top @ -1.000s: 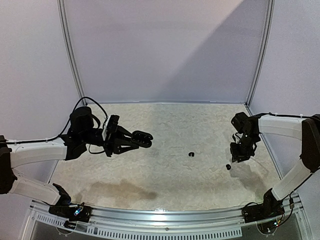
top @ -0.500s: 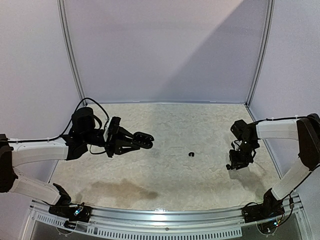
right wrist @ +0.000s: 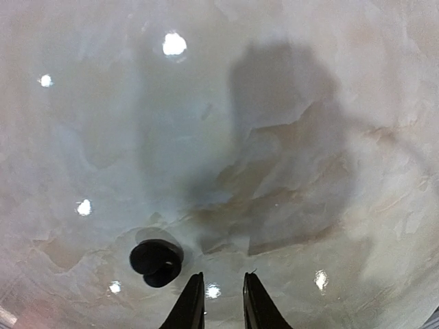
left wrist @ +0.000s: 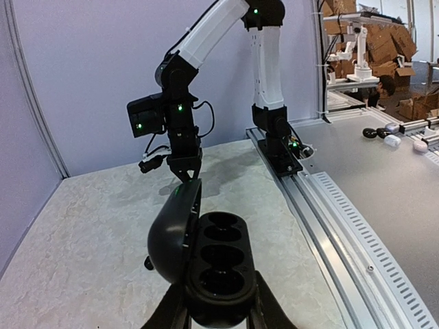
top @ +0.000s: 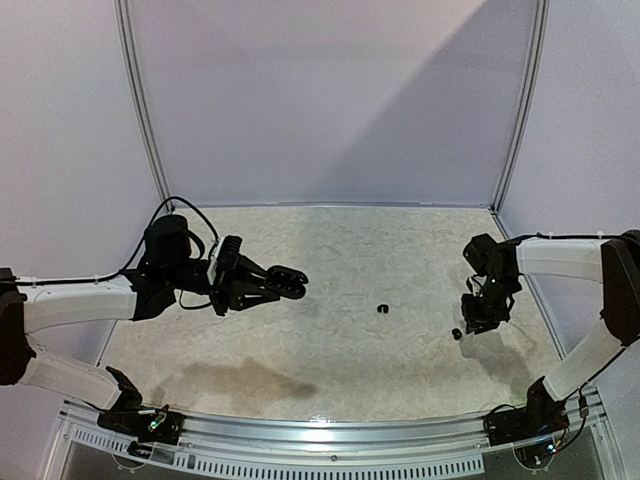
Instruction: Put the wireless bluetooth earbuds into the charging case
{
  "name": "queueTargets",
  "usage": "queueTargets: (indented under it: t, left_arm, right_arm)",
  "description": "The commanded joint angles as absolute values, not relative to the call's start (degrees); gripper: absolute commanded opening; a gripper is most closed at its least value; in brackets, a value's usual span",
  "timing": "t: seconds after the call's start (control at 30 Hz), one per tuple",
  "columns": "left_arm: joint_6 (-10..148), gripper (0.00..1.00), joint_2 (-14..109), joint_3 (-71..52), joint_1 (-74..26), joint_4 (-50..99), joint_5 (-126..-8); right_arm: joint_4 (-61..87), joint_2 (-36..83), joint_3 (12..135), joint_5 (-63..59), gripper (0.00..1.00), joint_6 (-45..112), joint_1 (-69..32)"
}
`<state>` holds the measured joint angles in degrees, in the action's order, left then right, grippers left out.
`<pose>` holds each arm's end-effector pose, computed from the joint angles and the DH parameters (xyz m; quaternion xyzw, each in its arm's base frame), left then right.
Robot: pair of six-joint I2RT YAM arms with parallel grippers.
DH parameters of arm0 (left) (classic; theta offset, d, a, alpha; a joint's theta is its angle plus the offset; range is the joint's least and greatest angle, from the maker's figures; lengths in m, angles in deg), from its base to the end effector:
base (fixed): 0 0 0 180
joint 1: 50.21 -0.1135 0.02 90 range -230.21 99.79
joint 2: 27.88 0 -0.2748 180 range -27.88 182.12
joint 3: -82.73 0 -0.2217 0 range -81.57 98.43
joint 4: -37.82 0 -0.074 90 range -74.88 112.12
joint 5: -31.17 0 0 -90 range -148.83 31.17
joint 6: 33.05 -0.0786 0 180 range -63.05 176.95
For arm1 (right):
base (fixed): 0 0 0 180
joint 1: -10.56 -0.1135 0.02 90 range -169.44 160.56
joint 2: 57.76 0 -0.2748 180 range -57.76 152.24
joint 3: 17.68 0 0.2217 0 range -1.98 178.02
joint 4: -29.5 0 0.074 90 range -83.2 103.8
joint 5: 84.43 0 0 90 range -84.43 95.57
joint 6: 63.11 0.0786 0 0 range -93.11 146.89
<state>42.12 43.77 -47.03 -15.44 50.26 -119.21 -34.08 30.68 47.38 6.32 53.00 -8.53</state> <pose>0.1675 -0.1995 0.2758 0.5722 0.4595 -0.4737 0.4869 0.2121 0.0723 0.1478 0.0614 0.9977 0.0042 0.0270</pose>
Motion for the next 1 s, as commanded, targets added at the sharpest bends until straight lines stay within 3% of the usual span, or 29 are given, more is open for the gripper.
queueTargets:
  t: [0.0, 0.5, 0.97]
  left_arm:
    - [41.1, 0.00, 43.6, -47.2, -14.7, 49.5, -119.1]
    - [40.3, 0.00, 43.2, -47.4, -14.5, 48.6, -119.0]
    - [39.2, 0.00, 43.3, -47.1, -14.5, 47.6, -118.8]
  right_arm:
    - [-29.8, 26.1, 47.0, 0.5, 0.20, 52.5, -8.5]
    - [-29.9, 29.6, 45.0, 1.3, 0.18, 52.7, -8.4]
    - [-22.6, 32.1, 43.0, -5.4, 0.20, 52.7, -8.7]
